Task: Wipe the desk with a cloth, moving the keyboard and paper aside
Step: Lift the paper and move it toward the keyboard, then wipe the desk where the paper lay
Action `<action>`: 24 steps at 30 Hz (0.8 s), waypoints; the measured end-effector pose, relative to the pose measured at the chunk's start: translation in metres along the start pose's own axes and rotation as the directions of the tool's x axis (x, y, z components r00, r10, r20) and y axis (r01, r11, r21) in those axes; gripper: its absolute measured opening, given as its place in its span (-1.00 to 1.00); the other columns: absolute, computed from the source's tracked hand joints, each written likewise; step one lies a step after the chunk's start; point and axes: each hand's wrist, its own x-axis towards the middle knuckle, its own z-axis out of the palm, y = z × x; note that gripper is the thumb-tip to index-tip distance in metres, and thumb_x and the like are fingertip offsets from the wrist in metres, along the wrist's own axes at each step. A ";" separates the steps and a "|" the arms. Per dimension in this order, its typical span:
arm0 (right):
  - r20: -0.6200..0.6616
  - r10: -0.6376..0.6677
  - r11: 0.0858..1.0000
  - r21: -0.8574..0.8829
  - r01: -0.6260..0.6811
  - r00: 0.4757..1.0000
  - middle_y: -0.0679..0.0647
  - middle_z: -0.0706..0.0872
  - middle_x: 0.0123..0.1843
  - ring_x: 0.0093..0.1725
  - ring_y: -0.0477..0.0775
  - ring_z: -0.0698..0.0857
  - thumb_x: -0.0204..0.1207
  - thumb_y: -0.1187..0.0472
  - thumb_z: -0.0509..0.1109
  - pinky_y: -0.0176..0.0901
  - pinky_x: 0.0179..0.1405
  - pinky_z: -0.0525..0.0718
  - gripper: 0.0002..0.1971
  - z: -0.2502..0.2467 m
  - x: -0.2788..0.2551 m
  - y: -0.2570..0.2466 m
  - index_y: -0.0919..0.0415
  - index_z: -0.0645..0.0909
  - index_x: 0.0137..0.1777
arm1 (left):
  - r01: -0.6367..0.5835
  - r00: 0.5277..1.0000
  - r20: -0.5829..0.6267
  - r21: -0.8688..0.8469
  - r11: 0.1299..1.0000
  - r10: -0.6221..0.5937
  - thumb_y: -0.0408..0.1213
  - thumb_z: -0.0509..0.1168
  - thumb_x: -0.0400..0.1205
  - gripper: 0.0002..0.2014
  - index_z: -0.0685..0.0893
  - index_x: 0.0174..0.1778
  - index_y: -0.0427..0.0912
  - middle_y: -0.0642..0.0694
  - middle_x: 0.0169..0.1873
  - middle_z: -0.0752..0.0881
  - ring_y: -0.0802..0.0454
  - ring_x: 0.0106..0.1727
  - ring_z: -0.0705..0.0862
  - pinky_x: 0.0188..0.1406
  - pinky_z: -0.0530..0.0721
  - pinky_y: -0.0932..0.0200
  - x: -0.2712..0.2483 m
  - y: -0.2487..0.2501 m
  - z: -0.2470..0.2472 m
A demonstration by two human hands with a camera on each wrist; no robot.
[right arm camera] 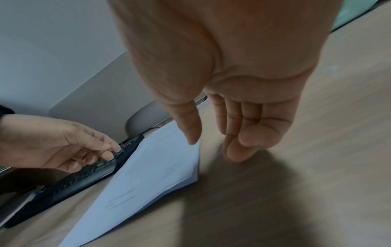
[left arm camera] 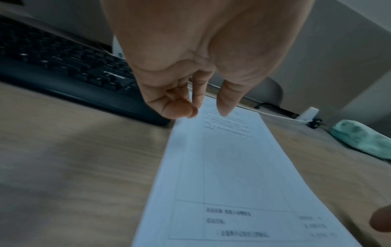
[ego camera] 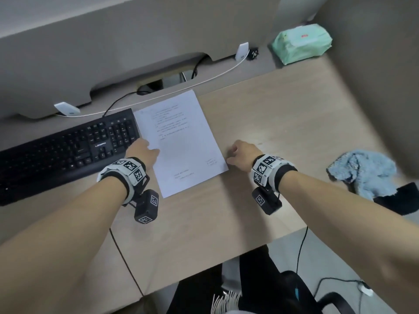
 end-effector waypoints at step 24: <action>-0.396 0.535 0.806 -0.026 -0.591 0.746 0.25 0.31 0.52 0.37 0.49 0.45 0.56 0.13 0.36 0.28 0.24 0.60 -0.49 -0.070 -0.039 0.205 0.13 0.38 0.49 | -0.496 0.868 0.221 0.402 0.770 0.444 -0.24 0.20 0.60 -0.69 0.52 0.24 -0.24 -0.24 0.36 0.43 -0.29 0.44 0.38 0.31 0.52 -0.17 -0.008 0.163 0.103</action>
